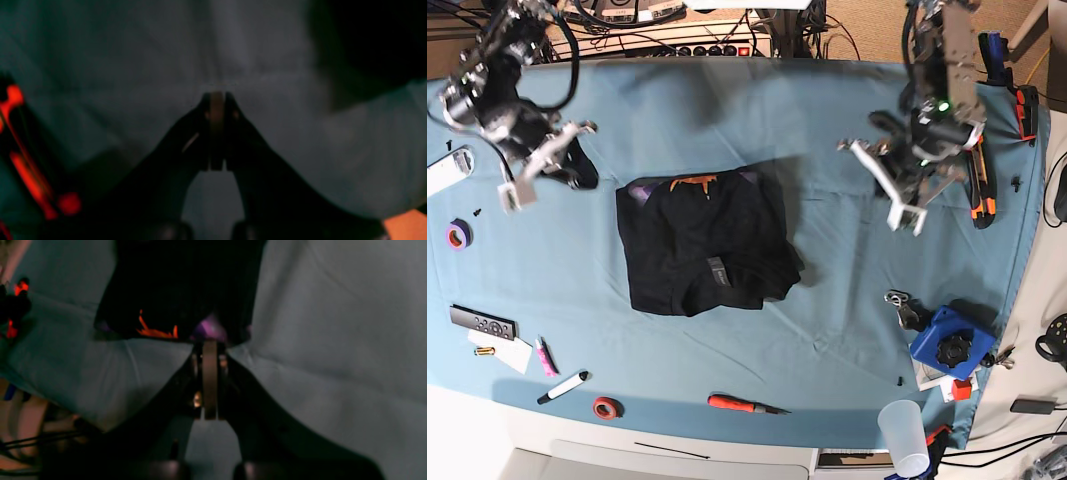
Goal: Layout the t-shirt on the table in an organized manner, then fold the t-shirt properly
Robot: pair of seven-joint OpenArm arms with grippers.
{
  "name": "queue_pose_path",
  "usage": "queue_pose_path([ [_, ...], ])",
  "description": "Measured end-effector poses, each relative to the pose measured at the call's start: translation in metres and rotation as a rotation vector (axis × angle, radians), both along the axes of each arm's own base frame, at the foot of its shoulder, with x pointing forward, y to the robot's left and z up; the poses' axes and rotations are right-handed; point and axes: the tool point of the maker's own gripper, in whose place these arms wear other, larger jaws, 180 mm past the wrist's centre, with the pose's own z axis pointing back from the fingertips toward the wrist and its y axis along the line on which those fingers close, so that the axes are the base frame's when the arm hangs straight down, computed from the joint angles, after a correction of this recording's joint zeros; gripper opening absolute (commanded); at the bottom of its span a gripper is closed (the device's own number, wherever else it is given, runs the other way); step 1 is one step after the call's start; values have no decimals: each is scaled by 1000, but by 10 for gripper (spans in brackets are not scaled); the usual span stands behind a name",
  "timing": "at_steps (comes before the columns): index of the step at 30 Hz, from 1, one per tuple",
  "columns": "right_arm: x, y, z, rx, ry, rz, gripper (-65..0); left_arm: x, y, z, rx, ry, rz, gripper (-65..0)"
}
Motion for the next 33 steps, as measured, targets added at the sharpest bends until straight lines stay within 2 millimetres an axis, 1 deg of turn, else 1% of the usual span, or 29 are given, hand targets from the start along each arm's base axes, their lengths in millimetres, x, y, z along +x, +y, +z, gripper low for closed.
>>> queue_pose_path([
  [3, -18, -3, -4, 13, 20, -1, -650, -28, 26, -11, 51, 73, 40, -650],
  [4, -25, -4, -8, 11, 38, 1, -650, -39, 32, -14, 64, 101, 46, -650],
  [7, -48, -1, -22, 18, 105, 17, -650, -68, 43, -18, 90, 152, 38, -650],
  [10, -71, 1, -32, 32, 171, 22, -650, -105, 58, -29, 126, 244, 49, -650],
  [12, -85, 1, -38, 32, 213, 22, -650, -124, 65, -34, 137, 291, 61, -650],
  [15, -99, 1, -43, 21, 244, 42, -650, -152, 69, -41, 137, 353, 60, -650],
  [19, -118, 2, -50, 19, 295, 53, -650, -196, 73, -48, 154, 463, 36, -650],
  [23, -146, -4, -62, -22, 391, 46, -650, -228, 62, -51, 89, 527, 33, -650],
  [26, -164, -9, -69, -53, 449, 42, -650, -248, 63, -57, 81, 566, 40, -650],
  [29, -184, -9, -76, -75, 519, 55, -650, -268, 66, -70, 74, 631, 25, -650],
  [33, -211, 6, -92, -100, 624, 137, -650, -295, 72, -95, 48, 708, 62, -650],
])
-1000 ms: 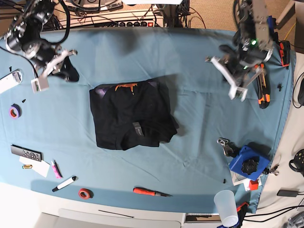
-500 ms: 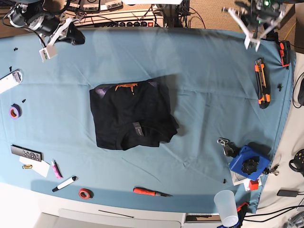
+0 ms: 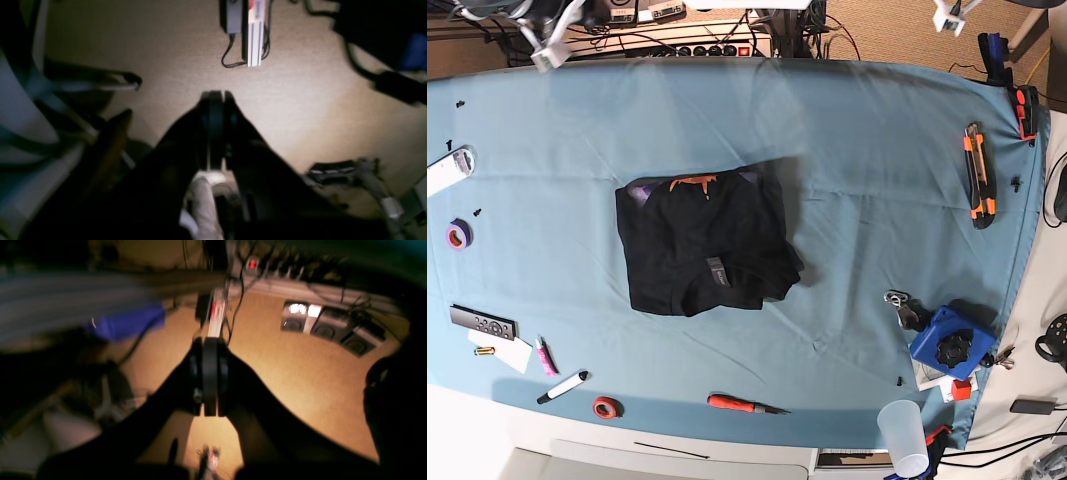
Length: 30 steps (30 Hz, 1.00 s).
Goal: Layout the t-shirt on the table in an organized manner, then fold the t-shirt properly
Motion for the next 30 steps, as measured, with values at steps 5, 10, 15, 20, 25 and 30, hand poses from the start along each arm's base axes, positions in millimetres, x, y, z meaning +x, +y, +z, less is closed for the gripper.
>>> queue_pose_path([
  [5, -48, 3, -41, -47, 214, 144, -650, -29, 1, -34, -46, 108, 38, -650],
  [10, -80, -2, -82, -95, 357, 261, -650, -35, 6, -71, -78, 131, 96, -650],
  [15, -83, -1, -121, -96, 433, 303, -650, -33, 5, -106, -92, 134, 188, -650],
  [20, -83, -1, -165, -116, 453, 352, -650, -16, -2, -139, -105, 43, 218, -650],
  [25, -72, 10, -204, -75, 415, 358, -650, 1, -9, -164, -101, -25, 231, -650],
  [30, -69, 1, -227, -99, 412, 431, -650, -8, -13, -179, -83, -70, 256, -650],
])
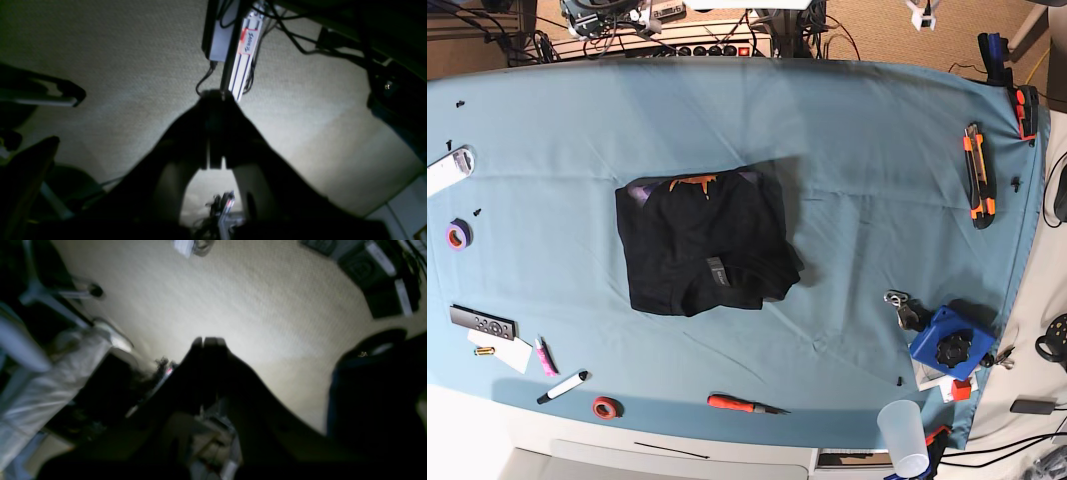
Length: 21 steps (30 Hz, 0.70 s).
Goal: Layout the t-shirt on the table in an organized manner, then fold the t-shirt properly
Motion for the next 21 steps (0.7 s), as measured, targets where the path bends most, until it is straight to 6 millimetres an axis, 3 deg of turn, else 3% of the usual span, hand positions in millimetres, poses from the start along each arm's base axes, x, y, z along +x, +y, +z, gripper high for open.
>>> queue_pose_path([
  [3, 7, 0, -10, 26, -71, 60, -650, -4, -1, -6, 15, 8, -15, -650],
  [9, 31, -22, -29, -76, -291, 205, -650, 12, 2, -7, 27, -29, -39, -650],
  [21, 37, 1, -30, -34, -310, 221, -650, 23, 3, -4, 33, -57, -48, -650],
])
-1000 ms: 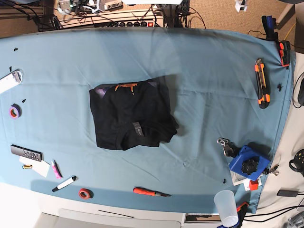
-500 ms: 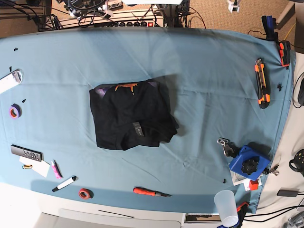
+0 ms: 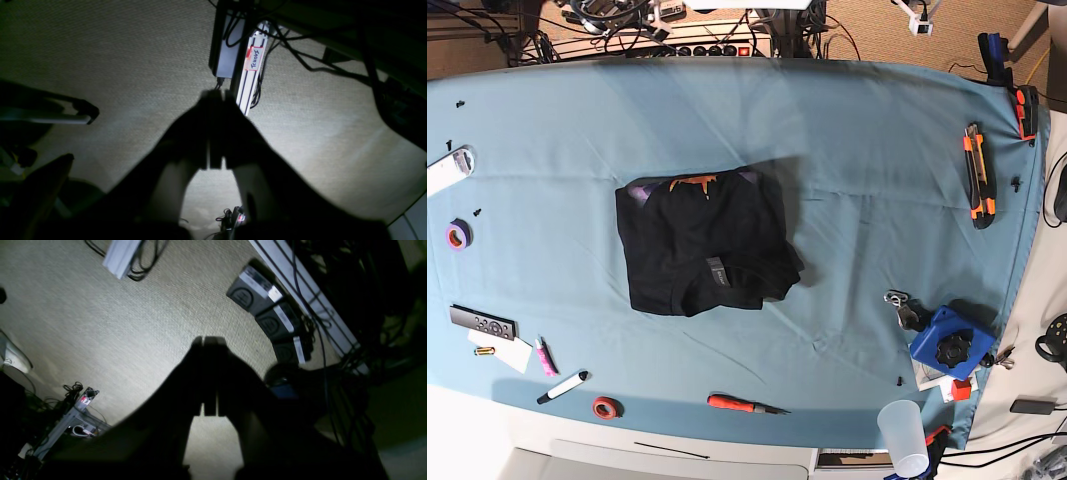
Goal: Layout the t-shirt on the table in an organized manner, then fold the t-shirt properly
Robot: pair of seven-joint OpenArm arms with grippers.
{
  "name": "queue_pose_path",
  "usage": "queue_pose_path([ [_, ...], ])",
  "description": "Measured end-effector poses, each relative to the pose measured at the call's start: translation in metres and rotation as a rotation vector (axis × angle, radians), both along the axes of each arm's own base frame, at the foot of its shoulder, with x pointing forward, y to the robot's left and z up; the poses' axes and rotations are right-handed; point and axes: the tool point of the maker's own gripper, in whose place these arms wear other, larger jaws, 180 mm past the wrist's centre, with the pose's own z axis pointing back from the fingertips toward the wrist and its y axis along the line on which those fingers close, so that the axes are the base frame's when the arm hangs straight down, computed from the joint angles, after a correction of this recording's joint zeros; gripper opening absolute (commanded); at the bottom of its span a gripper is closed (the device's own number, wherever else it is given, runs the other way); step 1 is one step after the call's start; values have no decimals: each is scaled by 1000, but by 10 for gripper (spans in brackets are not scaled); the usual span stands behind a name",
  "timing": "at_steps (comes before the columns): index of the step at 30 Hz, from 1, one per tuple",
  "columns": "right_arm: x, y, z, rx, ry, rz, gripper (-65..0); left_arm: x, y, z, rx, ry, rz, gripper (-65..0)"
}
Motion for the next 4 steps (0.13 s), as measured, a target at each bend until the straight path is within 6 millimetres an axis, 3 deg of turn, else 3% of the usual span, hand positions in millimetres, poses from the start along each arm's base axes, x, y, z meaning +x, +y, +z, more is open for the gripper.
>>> queue_pose_path([
  [4, 8, 3, 1, 5, -16, 6, -650, 7, 1, 1, 2, -17, -3, -650],
])
